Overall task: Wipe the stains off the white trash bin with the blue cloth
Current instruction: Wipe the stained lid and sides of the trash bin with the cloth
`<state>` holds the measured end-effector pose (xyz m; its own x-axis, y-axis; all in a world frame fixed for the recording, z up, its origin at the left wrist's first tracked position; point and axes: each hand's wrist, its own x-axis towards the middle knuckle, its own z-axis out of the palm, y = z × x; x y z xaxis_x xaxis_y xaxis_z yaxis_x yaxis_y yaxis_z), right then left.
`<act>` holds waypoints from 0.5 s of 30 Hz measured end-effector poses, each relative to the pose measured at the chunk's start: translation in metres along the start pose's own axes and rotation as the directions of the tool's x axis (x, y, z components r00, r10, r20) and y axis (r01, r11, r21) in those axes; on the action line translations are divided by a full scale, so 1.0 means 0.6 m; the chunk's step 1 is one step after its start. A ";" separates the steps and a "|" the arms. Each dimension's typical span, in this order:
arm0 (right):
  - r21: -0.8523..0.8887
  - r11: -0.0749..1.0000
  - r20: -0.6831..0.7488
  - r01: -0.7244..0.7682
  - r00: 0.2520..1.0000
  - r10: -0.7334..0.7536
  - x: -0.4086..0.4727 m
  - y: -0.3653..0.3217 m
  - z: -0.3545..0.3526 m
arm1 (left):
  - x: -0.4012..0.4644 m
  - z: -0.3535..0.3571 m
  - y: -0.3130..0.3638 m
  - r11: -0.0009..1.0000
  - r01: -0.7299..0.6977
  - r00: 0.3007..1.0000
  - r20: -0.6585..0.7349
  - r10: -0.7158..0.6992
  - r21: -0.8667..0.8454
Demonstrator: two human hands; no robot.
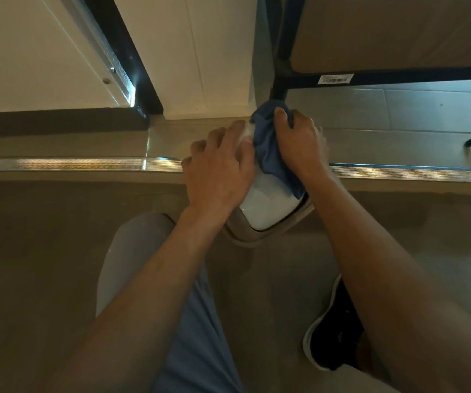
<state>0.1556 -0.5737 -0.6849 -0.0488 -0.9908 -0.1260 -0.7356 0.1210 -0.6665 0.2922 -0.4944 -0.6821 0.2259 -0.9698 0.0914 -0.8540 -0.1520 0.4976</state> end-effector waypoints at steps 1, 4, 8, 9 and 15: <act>0.024 1.000 0.024 0.007 1.000 -0.008 0.002 0.002 -0.003 | 0.004 0.002 0.000 1.000 0.006 1.000 0.005 -0.006 -0.009; 0.094 0.995 0.122 0.037 0.991 -0.049 0.007 0.011 -0.013 | 0.003 0.004 0.001 0.999 0.039 0.999 -0.004 -0.039 -0.003; 0.306 0.951 0.225 -0.042 0.974 -0.029 -0.006 0.031 -0.032 | 0.000 0.005 0.002 0.998 0.064 0.998 -0.002 -0.064 0.006; 0.348 0.936 0.215 -0.048 0.976 -0.030 -0.014 0.045 -0.031 | 0.001 0.005 0.001 0.997 0.072 0.997 -0.001 -0.072 0.006; 0.473 0.876 0.225 -0.094 0.974 -0.017 -0.050 0.104 -0.020 | 0.003 0.003 -0.006 0.999 0.038 0.999 -0.023 -0.037 0.017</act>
<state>0.1028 -0.5372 -0.7138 0.1172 -0.9538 -0.2767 -0.3198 0.2276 -0.9197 0.2948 -0.4959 -0.6851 0.2684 -0.9589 0.0923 -0.8527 -0.1919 0.4858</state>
